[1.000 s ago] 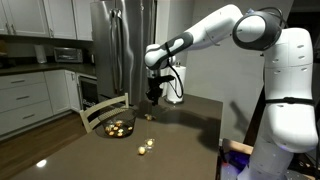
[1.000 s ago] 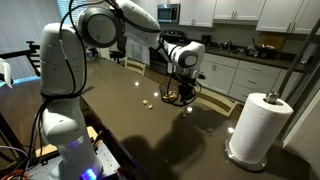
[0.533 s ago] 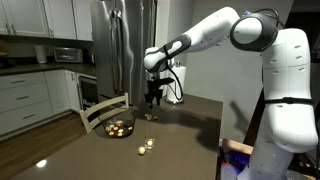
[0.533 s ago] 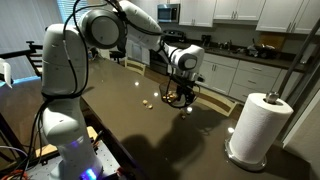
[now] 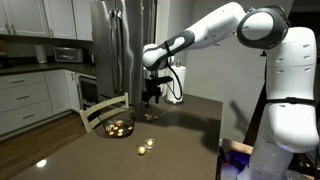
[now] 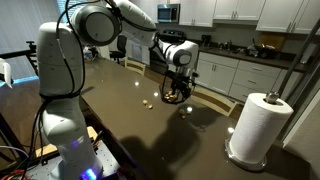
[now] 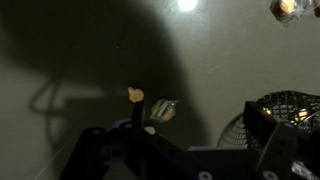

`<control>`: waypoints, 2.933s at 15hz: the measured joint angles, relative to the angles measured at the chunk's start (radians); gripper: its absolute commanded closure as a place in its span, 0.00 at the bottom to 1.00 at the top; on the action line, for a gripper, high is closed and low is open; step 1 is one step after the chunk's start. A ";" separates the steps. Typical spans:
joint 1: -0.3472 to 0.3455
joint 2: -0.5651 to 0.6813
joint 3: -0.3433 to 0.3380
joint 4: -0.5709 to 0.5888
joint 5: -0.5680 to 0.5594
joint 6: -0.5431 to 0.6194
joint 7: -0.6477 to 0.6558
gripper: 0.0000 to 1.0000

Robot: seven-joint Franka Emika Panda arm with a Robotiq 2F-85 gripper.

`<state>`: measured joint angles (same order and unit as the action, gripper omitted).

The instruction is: Take the yellow object closest to you and move it away from you then move the right yellow object to the right of the black basket

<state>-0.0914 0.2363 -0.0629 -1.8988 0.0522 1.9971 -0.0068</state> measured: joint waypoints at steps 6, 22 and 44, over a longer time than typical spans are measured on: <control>0.025 -0.076 0.032 -0.086 0.000 0.000 -0.042 0.00; 0.092 -0.115 0.104 -0.241 0.001 0.013 -0.190 0.00; 0.136 -0.043 0.142 -0.399 -0.054 0.404 -0.218 0.93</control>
<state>0.0448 0.1930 0.0794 -2.2977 -0.0022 2.4009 -0.2246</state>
